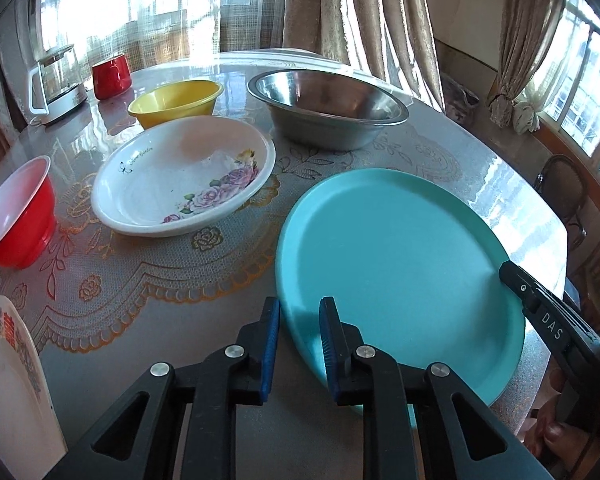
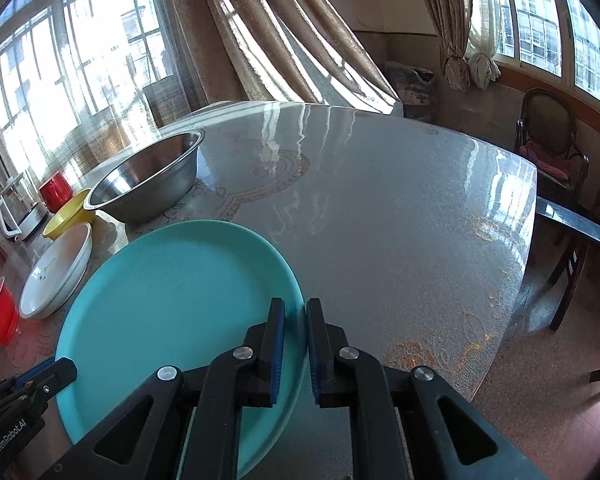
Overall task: Organize plates and bowls
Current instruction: 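Slide the teal plate with the right tool across the table, then release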
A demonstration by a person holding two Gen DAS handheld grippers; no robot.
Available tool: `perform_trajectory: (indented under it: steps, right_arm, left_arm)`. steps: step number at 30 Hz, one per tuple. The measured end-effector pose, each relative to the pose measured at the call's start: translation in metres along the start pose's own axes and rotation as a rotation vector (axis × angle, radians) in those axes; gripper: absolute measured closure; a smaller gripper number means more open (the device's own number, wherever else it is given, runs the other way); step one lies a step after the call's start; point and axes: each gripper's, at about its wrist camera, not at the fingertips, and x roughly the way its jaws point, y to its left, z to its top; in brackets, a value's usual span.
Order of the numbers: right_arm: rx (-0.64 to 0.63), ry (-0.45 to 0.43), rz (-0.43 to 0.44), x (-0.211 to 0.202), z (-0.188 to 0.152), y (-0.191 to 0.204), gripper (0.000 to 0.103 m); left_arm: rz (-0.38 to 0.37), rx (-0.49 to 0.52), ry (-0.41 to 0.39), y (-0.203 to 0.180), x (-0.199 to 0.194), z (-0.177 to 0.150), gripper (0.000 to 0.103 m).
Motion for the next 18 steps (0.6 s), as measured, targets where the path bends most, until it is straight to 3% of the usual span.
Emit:
perform_trajectory:
  steps: [8, 13, 18]
  right_arm:
    - [-0.007, -0.014, -0.012, 0.004, 0.003, 0.002, 0.091]
    - [-0.012, -0.01, -0.034, 0.004, 0.004, 0.001, 0.087]
    - [0.01, 0.003, -0.014, 0.0, 0.003, -0.001, 0.074]
  left_arm:
    - [0.005, 0.01, -0.028, 0.0, 0.009, 0.01, 0.082]
    - [-0.017, -0.007, -0.003, 0.004, 0.006, 0.007, 0.08]
    - [-0.04, -0.028, 0.002, 0.008, -0.004, -0.004, 0.062]
